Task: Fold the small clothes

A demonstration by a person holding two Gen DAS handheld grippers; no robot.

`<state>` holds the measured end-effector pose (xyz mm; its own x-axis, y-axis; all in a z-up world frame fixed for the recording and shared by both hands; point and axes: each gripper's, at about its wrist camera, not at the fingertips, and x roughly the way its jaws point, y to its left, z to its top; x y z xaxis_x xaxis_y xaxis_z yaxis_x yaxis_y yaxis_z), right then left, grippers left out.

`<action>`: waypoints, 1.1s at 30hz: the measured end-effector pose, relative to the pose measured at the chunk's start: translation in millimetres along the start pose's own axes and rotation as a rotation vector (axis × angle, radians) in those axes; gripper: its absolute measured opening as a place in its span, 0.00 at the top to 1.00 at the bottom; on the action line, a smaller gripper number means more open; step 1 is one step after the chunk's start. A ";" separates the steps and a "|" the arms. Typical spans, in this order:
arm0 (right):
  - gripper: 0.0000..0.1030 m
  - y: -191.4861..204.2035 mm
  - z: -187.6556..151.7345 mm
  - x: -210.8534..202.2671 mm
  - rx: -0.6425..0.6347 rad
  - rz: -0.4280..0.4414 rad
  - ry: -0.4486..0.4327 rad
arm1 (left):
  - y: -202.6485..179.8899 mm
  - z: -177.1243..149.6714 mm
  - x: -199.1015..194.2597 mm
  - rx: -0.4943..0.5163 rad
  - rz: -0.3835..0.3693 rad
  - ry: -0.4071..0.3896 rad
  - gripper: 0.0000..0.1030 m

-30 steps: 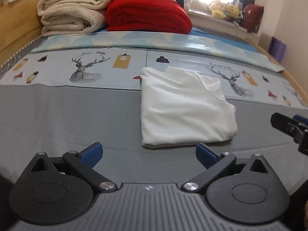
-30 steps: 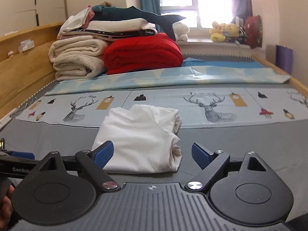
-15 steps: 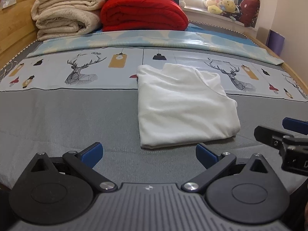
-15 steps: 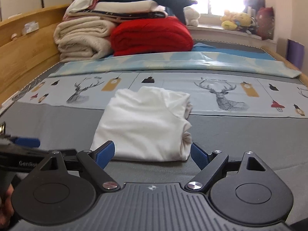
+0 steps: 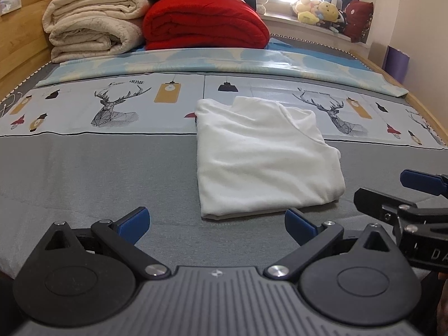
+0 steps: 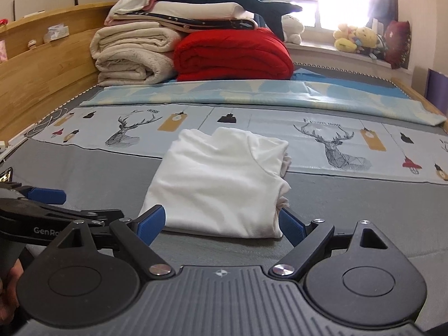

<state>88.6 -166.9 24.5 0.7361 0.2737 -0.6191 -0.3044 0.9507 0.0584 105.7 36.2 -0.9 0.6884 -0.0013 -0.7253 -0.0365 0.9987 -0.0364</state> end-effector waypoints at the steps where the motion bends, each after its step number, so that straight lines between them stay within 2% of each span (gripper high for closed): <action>1: 0.14 1.3 0.0 -0.7 -0.004 0.002 -0.002 | -0.4 -0.1 -0.3 0.002 -0.003 -0.001 0.00; 12: 0.13 10.2 -1.8 -5.3 -0.057 0.012 -0.017 | -2.8 0.2 -0.1 0.013 -0.017 -0.004 0.00; 33: 0.12 10.4 -1.2 -2.3 -0.038 0.013 -0.006 | -2.4 1.0 1.5 0.012 -0.019 -0.001 0.00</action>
<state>83.0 -157.8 25.6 0.7351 0.2872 -0.6141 -0.3367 0.9409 0.0369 107.5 33.9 -1.2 0.6897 -0.0199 -0.7238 -0.0149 0.9990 -0.0416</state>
